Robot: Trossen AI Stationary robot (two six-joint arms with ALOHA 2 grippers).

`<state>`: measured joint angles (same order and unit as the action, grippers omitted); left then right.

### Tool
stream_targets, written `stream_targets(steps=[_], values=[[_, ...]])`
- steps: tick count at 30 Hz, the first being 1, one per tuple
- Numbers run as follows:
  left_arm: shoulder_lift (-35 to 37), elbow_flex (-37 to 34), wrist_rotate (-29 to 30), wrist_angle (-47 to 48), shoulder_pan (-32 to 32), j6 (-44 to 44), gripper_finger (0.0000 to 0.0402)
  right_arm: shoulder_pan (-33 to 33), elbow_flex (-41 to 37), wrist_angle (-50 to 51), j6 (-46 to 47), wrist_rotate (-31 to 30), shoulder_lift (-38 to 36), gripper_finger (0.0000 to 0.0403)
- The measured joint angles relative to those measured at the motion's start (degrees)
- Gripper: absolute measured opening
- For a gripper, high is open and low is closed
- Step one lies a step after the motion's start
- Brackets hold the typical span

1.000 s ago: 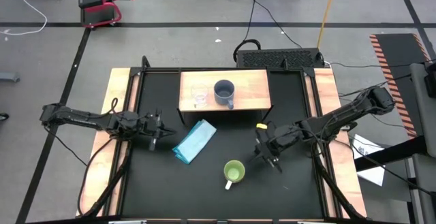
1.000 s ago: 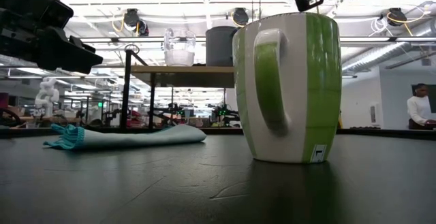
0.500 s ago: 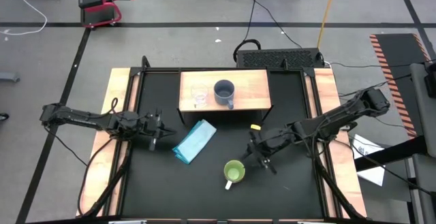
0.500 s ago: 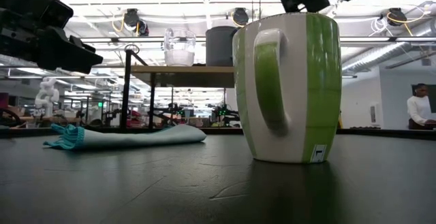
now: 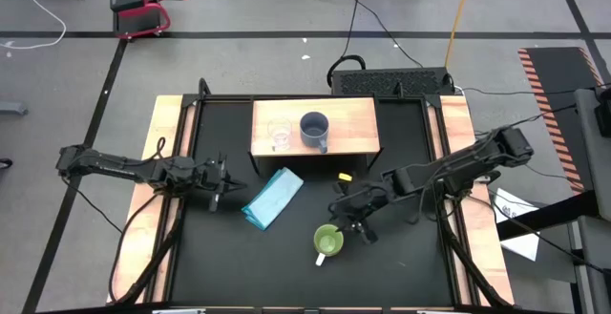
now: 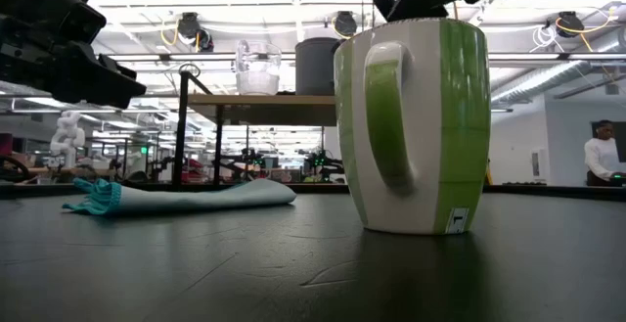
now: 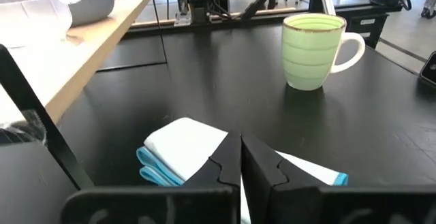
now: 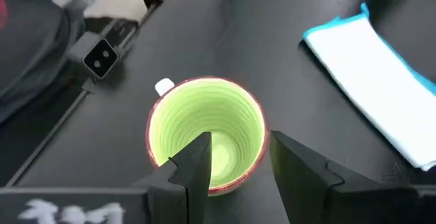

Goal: Stack small to large cups/mugs on shelf
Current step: Put the green mug on the shelf

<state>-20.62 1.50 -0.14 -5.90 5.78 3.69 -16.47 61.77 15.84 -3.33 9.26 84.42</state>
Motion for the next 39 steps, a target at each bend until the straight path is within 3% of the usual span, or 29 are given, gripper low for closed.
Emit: stream_targets(steps=[10, 22, 31, 39], values=[[0.02, 0.00, 0.00, 0.15, -0.01, -1.02, 0.0027, 0.33, 5.54, 8.61, 2.94, 0.04, 2.63, 0.0142], [0.00, 0.00, 0.02, 0.14, 0.00, -0.86, 0.0002, 0.72, 6.16, 9.40, 3.12, 2.07, 2.63, 0.0154], [0.00, 0.00, 0.02, 0.12, -0.01, -0.99, 0.0026, 0.77, 3.41, 4.28, -0.21, 2.93, 2.61, 0.0198], [0.01, 0.00, 0.02, 0.12, 0.00, -0.98, 0.0009, 1.53, 0.24, -0.16, -0.29, 2.51, 2.63, 0.0201]])
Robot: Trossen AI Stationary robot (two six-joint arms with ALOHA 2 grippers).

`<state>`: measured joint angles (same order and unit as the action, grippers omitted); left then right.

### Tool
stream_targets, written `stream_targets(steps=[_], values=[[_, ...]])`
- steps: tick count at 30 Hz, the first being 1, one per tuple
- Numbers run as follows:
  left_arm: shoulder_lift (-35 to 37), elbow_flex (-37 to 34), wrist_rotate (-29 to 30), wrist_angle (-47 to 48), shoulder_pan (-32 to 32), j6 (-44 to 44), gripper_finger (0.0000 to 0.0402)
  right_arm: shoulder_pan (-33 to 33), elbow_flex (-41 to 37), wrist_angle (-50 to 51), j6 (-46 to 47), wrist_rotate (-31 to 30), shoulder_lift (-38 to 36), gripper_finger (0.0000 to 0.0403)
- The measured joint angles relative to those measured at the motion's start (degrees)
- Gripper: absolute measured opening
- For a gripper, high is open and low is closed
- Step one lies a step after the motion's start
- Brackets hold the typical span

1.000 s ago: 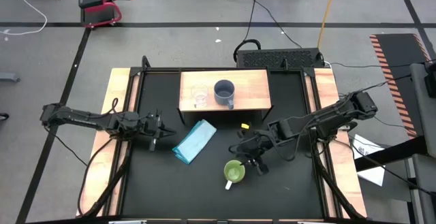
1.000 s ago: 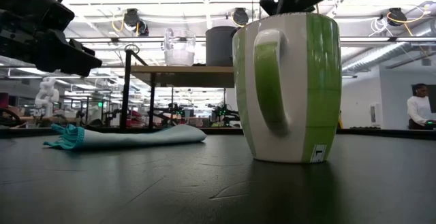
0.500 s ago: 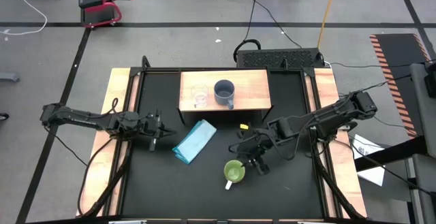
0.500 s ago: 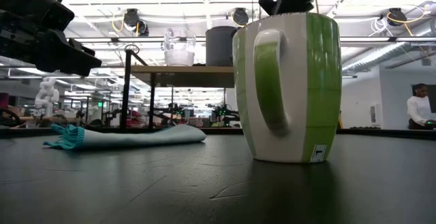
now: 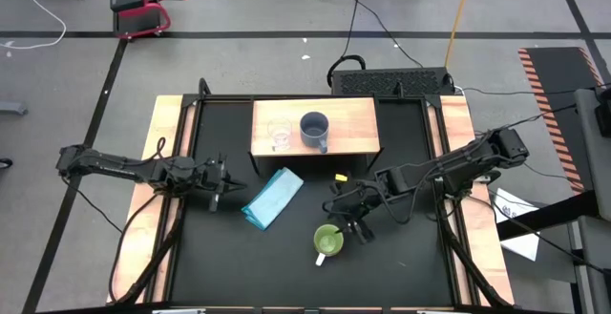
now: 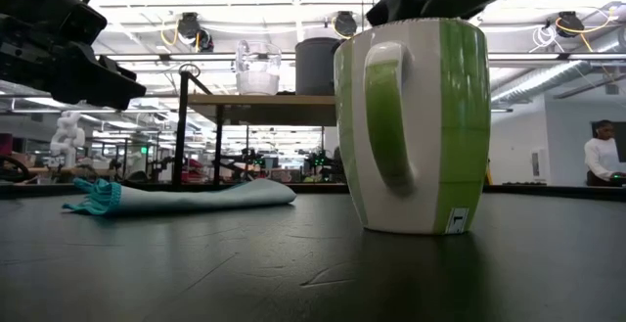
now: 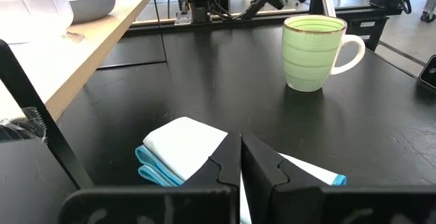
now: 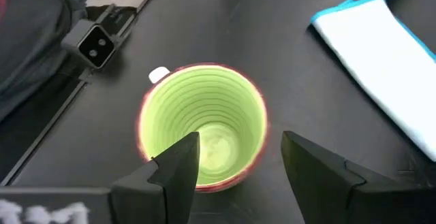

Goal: Stack small to large cups/mugs on shelf
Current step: Put the green mug on the shelf

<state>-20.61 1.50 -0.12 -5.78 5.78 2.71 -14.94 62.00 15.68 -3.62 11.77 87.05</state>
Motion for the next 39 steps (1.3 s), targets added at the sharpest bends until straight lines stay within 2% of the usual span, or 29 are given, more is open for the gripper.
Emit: stream_targets(steps=[4, 12, 17, 24, 29, 34, 39], values=[[0.01, 0.00, 0.00, 0.00, 0.00, 0.00, 0.0003, 0.00, -0.20, -1.51, 0.33, -0.13, 0.00, 0.0201], [0.00, 0.00, 0.00, 0.04, 0.00, 0.01, 0.0026, -0.02, -0.20, -1.83, -0.35, -0.15, -0.13, 0.0201], [0.00, 0.00, 0.02, 0.13, 0.00, 0.53, 0.0023, -0.42, -0.20, -2.16, -0.13, 0.35, -0.55, 0.0201], [-0.01, 0.00, 0.02, 0.50, 0.00, 1.26, 0.0004, -1.37, -0.81, -4.95, 6.16, 0.48, -0.50, 0.0201], [0.01, 0.00, 0.02, 0.76, 0.00, 1.50, 0.0007, -1.21, -0.65, -7.30, 10.24, 0.53, -0.52, 0.0201], [-0.01, 0.00, 0.02, 1.66, 0.00, 1.50, 0.0025, -0.42, 3.33, -2.69, 11.28, 0.07, -0.52, 0.0201], [-0.01, -0.02, 0.02, 1.84, 0.00, 1.50, 0.0023, -0.31, 5.24, 0.06, 9.82, -1.65, -0.50, 0.0201]])
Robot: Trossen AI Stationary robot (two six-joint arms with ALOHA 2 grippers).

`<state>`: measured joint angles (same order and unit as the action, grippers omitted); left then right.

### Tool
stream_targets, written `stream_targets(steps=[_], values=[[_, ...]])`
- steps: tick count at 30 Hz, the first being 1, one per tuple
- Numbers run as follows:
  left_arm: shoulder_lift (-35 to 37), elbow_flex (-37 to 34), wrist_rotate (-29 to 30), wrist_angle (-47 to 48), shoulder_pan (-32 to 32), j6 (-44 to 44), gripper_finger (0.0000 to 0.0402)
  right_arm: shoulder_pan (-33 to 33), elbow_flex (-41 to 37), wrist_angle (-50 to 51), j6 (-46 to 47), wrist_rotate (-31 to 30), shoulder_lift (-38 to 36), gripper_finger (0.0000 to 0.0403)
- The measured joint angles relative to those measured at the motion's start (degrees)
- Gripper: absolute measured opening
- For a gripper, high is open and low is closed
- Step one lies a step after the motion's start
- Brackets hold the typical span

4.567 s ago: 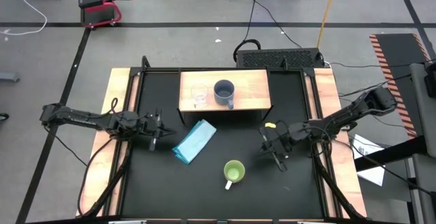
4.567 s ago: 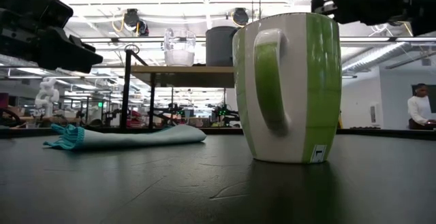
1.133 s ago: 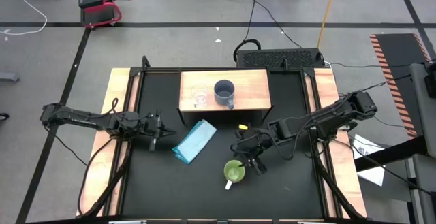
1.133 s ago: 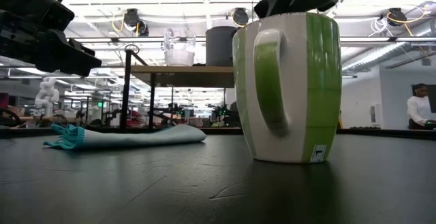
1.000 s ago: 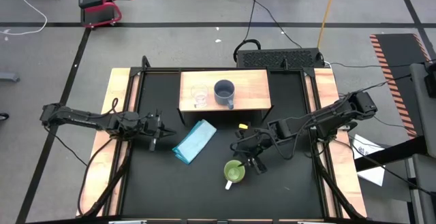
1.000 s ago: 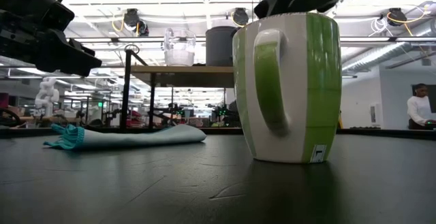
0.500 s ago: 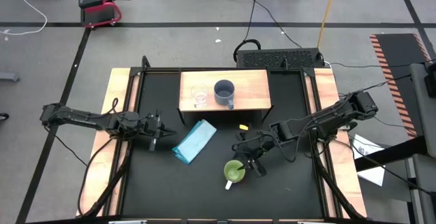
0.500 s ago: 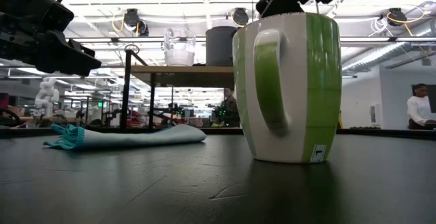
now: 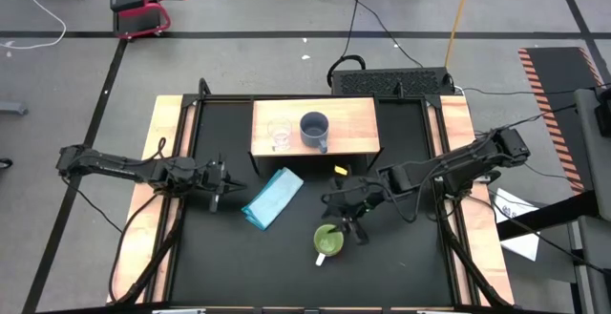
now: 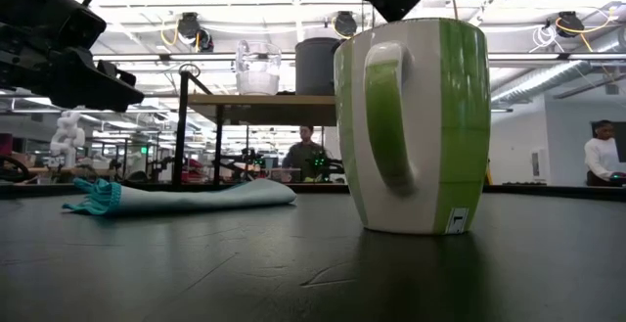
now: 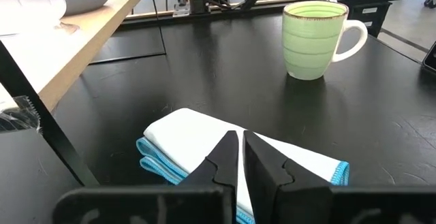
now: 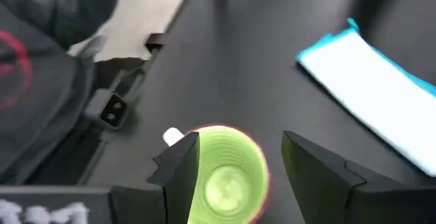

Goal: Stack small to large cups/mugs on shelf
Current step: Put the green mug on the shelf

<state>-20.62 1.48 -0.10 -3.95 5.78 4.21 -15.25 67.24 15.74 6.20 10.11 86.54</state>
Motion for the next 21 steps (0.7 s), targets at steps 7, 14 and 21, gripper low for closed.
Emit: stream_targets(steps=[7, 14, 21], values=[[0.00, 0.00, 0.00, -0.02, -0.01, 0.12, 0.0006, 0.66, 1.33, -0.06, -0.44, -1.18, 3.34, 0.0201], [0.00, 0.00, 0.00, -0.07, -0.02, 0.06, 0.0009, 0.16, 7.13, 6.62, -2.22, -1.12, 8.76, 0.0201], [0.00, 0.00, 0.00, -0.11, 0.00, -0.01, 0.0031, 0.14, 10.27, 10.82, -1.53, -1.12, 11.22, 0.0201]])
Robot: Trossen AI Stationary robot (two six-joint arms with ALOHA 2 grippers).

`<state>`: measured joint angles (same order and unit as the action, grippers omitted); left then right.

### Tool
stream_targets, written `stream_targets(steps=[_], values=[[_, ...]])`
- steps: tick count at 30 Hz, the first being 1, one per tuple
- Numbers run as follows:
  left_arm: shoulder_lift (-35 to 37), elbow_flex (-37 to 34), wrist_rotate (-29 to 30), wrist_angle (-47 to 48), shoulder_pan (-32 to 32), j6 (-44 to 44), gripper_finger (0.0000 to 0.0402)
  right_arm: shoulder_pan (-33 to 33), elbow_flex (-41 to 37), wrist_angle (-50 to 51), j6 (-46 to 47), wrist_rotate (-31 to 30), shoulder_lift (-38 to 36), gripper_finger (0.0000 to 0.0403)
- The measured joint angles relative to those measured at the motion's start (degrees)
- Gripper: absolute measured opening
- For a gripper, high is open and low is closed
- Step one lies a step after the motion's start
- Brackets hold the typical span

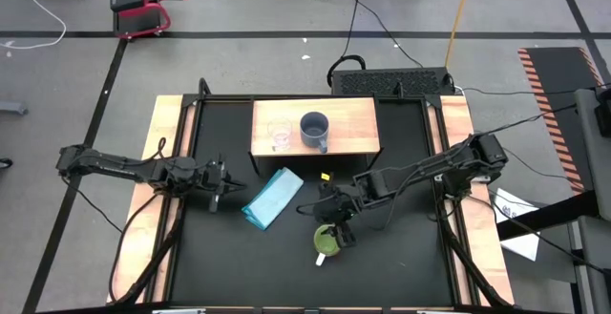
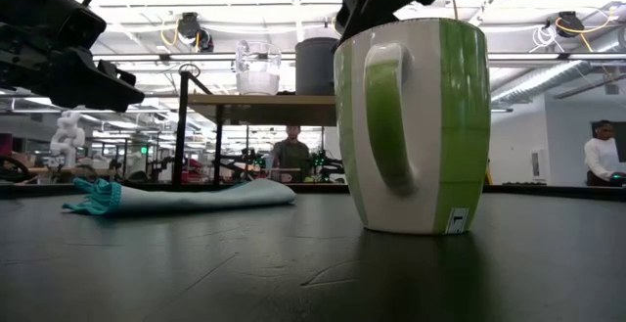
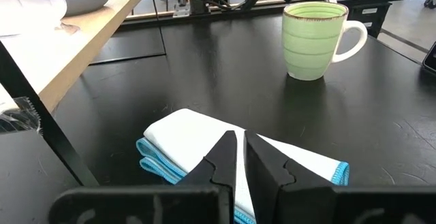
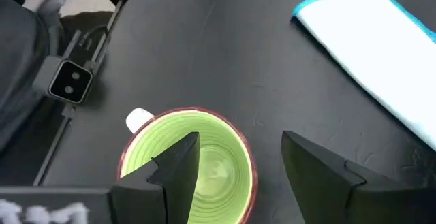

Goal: Stack small to large cups/mugs on shelf
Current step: Put the green mug on the shelf

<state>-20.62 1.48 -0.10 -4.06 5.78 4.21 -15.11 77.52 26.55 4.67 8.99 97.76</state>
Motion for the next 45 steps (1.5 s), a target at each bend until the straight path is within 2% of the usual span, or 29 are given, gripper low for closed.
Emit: stream_targets(steps=[9, 27, 45], values=[[0.00, 0.00, 0.00, 0.04, 0.00, 0.01, 0.0031, 0.00, 0.04, 6.99, 0.66, 0.01, -0.65, 0.0201], [0.00, 0.00, 0.00, 0.00, 0.00, 0.09, 0.0031, 0.00, 0.00, 12.22, 4.29, -0.10, -0.66, 0.0201], [0.01, 0.00, 0.00, 0.00, -0.01, 0.22, 0.0031, 0.00, -4.36, 6.17, 8.15, -0.20, -0.66, 0.0201]])
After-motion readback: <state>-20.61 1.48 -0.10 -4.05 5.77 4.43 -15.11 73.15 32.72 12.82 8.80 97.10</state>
